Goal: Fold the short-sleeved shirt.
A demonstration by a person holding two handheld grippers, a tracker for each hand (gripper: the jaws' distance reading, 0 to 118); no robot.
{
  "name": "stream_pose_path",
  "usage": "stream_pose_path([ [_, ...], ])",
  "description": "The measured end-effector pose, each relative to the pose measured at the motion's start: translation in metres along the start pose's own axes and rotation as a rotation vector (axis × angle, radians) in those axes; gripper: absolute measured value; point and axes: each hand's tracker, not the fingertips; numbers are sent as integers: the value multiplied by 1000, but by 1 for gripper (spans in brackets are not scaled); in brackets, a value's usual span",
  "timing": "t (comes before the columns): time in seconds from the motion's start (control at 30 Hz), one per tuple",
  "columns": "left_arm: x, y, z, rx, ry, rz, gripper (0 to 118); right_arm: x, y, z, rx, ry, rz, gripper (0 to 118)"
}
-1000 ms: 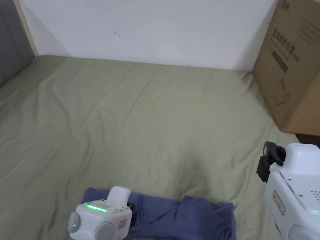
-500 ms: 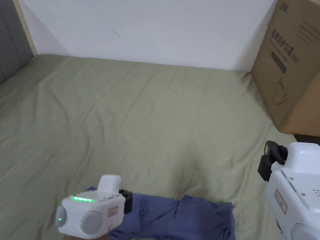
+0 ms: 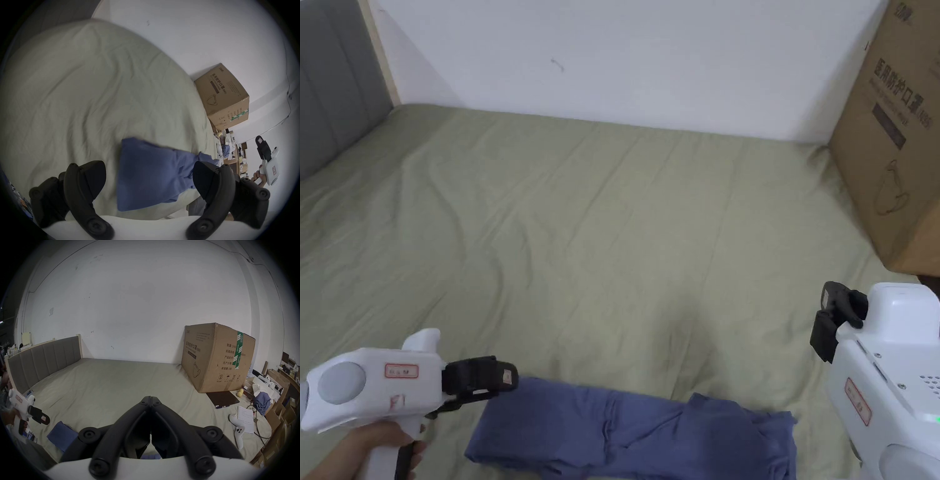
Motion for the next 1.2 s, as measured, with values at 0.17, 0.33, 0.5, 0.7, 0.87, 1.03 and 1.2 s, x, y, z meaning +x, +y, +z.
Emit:
stream_pose_path([
  [0.17, -21, -9, -29, -99, 12, 34, 91, 1, -3, -4, -31, -6, 12, 0],
  [0.33, -8, -19, -31, -82, 21, -7, 67, 7, -4, -7, -45, -28, 26, 0],
  [0.5, -7, -17, -39, -101, 56, -75, 14, 8, -5, -9, -50, -32, 9, 0],
  [0.7, 7, -18, -16, -42, 57, -144, 8, 8, -2, -7, -42, -19, 15, 0],
  [0.87, 4, -7, 27, 25, 124, -171, 8, 12, 4, -3, -13, -14, 10, 0],
  [1.03, 23, -3, 70, 103, 309, -248, 8, 16, 6, 3, 11, -2, -3, 0],
  [1.2, 89, -11, 75, 142, 291, -364, 8, 21, 5, 8, 21, 5, -13, 0],
])
